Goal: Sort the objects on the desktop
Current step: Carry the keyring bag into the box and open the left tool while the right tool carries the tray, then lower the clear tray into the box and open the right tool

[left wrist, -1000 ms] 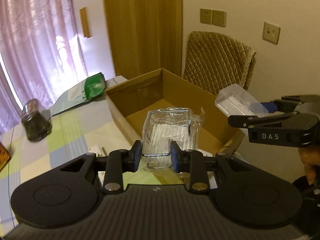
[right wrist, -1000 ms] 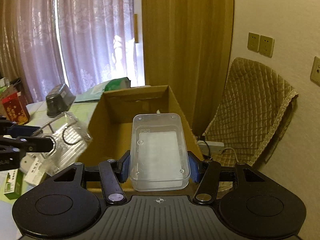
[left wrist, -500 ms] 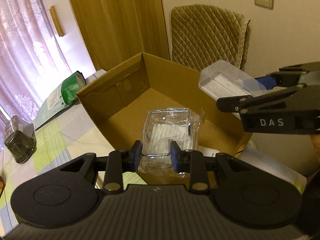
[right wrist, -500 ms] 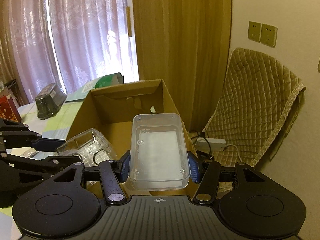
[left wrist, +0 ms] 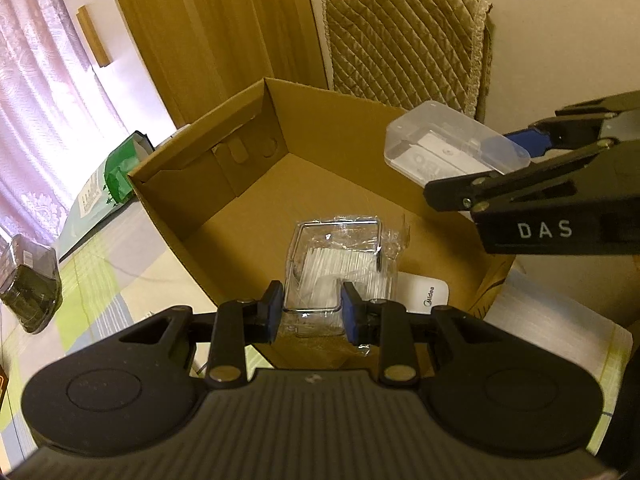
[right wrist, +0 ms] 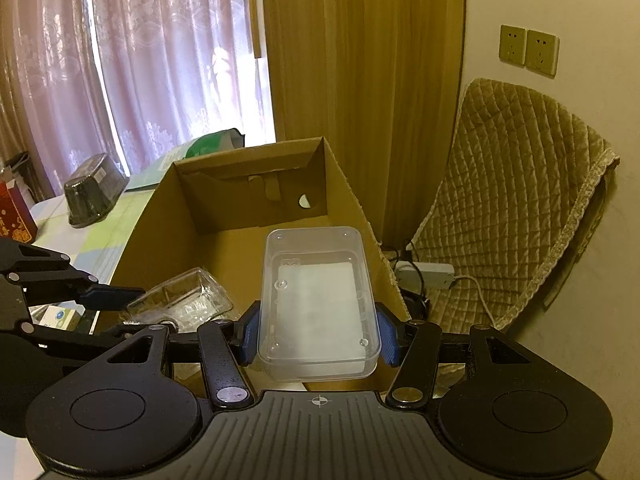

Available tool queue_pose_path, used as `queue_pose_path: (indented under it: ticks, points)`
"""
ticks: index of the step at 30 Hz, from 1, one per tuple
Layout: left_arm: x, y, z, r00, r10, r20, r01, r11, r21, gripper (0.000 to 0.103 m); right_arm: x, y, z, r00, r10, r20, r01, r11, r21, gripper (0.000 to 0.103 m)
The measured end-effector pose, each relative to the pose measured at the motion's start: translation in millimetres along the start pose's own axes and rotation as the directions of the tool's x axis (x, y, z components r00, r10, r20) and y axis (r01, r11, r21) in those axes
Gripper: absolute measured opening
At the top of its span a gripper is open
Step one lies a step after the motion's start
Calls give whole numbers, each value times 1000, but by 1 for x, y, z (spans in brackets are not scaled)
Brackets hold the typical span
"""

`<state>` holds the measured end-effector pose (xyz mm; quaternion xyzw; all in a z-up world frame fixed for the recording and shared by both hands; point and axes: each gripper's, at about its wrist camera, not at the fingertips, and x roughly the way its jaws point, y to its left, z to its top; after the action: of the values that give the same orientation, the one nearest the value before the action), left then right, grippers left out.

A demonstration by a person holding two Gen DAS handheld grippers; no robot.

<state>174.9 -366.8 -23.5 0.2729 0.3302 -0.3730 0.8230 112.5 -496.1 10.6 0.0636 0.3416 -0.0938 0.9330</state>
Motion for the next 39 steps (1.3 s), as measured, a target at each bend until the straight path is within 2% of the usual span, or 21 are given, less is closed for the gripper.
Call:
queue_pose_path:
  ticks: [7,19,30,39]
  points:
    - [-11,7,0,999,16,30,-15,1000,-21,31,3,1,-1,1000,0,-8,0,1000,-1,55]
    - [-32,20,-4,996,43,74,-38,997,-69,32,7,7,0,1000,6,-24,-6,1000,-16,55]
    - [-35,28,-12,997,45,69,-38,994,-99,34,21,20,-3,998,14,-69,-17,999,-47,55]
    - [-37,31,-16,996,54,65,-47,993,-109,34,25,27,-6,997,31,-73,-36,997,-66,56]
